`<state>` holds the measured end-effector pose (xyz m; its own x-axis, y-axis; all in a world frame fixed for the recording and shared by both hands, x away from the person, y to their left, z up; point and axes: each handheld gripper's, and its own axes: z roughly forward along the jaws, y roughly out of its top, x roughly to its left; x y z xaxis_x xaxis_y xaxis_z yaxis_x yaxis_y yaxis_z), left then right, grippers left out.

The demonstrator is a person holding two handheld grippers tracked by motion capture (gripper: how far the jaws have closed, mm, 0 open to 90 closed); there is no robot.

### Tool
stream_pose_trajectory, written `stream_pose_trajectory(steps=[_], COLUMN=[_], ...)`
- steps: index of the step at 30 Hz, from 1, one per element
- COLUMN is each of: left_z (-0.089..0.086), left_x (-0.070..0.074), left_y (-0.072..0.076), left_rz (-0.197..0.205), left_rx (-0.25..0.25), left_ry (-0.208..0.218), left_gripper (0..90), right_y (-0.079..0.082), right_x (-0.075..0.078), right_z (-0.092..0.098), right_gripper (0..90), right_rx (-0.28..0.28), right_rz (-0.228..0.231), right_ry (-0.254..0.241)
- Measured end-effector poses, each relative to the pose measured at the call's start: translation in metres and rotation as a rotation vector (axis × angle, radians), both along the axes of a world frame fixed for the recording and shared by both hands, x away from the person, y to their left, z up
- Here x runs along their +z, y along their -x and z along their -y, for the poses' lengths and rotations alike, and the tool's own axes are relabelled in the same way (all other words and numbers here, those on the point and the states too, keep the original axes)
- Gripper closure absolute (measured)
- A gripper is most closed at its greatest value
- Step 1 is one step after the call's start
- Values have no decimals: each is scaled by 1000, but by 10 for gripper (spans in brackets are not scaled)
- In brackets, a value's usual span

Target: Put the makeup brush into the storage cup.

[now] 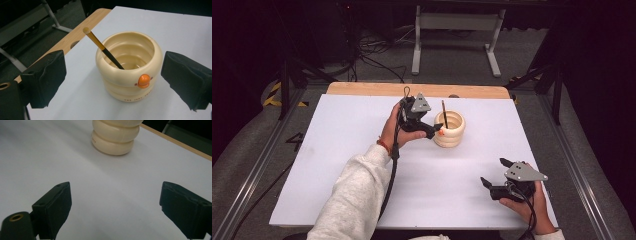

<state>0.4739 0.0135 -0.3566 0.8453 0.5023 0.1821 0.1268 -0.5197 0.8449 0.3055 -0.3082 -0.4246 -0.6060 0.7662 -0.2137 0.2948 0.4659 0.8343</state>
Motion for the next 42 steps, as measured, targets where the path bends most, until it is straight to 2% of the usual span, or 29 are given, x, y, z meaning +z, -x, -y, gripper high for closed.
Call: stream_pose_trajectory(steps=[5,9,16,19,21,30,38,42], left_z=[0,0,-4,-6,-7,-10,-16,-20], left_x=[0,-1,-3,-2,-2,1,-1,-2], left_y=[7,10,13,16,17,30,35,38], left_rz=[35,39,25,36,30,61,61,62], left_rx=[3,-1,-6,-1,-9,-30,-34,-35], left_ry=[-39,-51,-42,-53,-49,-75,-70,-82], left_gripper=[69,70,68,69,70,71,70,70], right_y=[0,0,1,0,0,1,0,0], right_x=[0,0,0,0,-1,-1,-1,-1], right_z=[-1,-1,-1,-1,-2,-2,-3,-3], right_gripper=[113,113,113,113,113,115,115,115], right_rx=[2,3,2,3,3,6,10,10], right_rz=[0,1,-2,-2,-4,-4,-3,-5], right_ry=[3,3,2,3,4,4,7,12])
